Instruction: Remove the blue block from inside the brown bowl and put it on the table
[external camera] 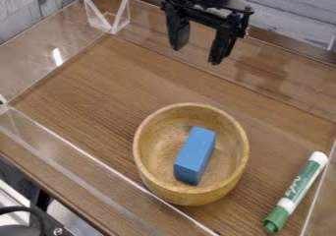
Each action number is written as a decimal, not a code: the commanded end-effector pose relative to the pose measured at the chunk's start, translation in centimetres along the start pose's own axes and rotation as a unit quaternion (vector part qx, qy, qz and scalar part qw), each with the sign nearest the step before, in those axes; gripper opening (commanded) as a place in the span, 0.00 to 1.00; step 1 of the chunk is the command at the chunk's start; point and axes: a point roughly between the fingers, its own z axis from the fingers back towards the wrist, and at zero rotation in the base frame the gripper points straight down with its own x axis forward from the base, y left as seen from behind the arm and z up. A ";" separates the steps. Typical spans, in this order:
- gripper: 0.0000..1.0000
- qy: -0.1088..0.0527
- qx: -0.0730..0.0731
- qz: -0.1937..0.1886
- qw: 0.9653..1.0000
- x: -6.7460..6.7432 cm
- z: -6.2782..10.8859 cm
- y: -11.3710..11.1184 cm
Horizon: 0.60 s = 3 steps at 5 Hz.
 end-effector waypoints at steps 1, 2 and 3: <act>1.00 0.003 -0.001 0.007 1.000 -1.2 -0.5 -0.7; 1.00 -0.008 -0.005 0.018 1.000 -3.7 -0.9 -2.4; 1.00 -0.018 -0.007 0.022 1.000 -5.3 -0.9 -3.6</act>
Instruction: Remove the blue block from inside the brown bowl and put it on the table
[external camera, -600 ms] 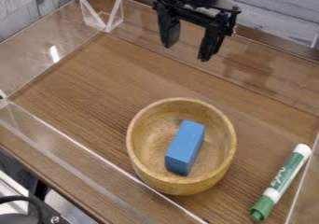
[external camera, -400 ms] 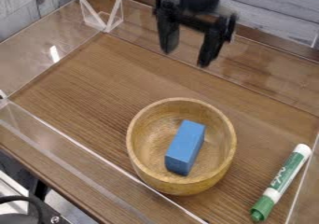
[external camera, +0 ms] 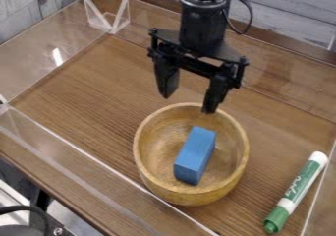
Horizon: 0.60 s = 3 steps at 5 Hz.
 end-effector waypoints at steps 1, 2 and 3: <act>1.00 -0.028 -0.005 0.003 1.000 -0.4 0.7 -0.7; 1.00 -0.034 -0.007 0.003 0.999 -0.9 0.3 -1.3; 1.00 -0.036 -0.009 0.001 0.999 -1.2 -0.2 -1.6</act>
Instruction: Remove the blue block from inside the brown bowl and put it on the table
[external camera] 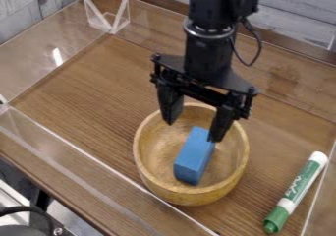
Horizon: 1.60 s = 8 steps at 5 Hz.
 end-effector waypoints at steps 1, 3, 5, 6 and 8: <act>1.00 -0.031 -0.010 -0.003 0.999 0.1 0.8 -0.5; 1.00 -0.033 -0.016 -0.003 0.999 -0.4 -0.4 -1.2; 1.00 -0.031 -0.023 -0.011 0.999 -0.5 -1.6 -1.5; 1.00 -0.028 -0.026 -0.015 0.999 -0.5 -2.2 -1.7; 1.00 -0.029 -0.031 -0.015 0.999 -0.4 -3.0 -1.8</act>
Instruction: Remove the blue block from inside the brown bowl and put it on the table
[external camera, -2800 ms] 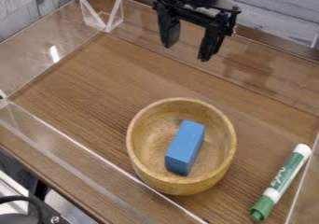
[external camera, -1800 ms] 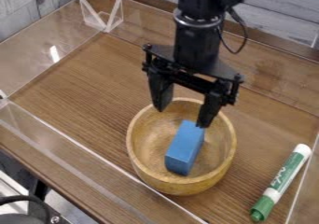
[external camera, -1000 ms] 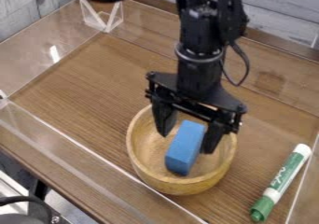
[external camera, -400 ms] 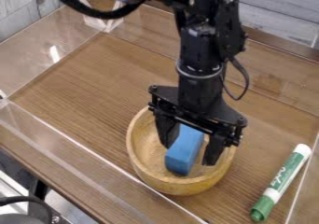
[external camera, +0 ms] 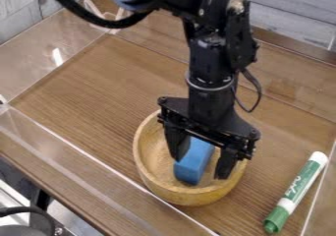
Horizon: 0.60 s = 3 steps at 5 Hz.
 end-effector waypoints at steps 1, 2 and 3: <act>1.00 -0.015 -0.006 -0.002 1.000 0.5 0.4 -0.3; 1.00 -0.017 -0.008 0.000 1.000 0.5 0.3 -0.2; 1.00 -0.019 -0.010 0.002 1.000 0.6 0.3 -0.1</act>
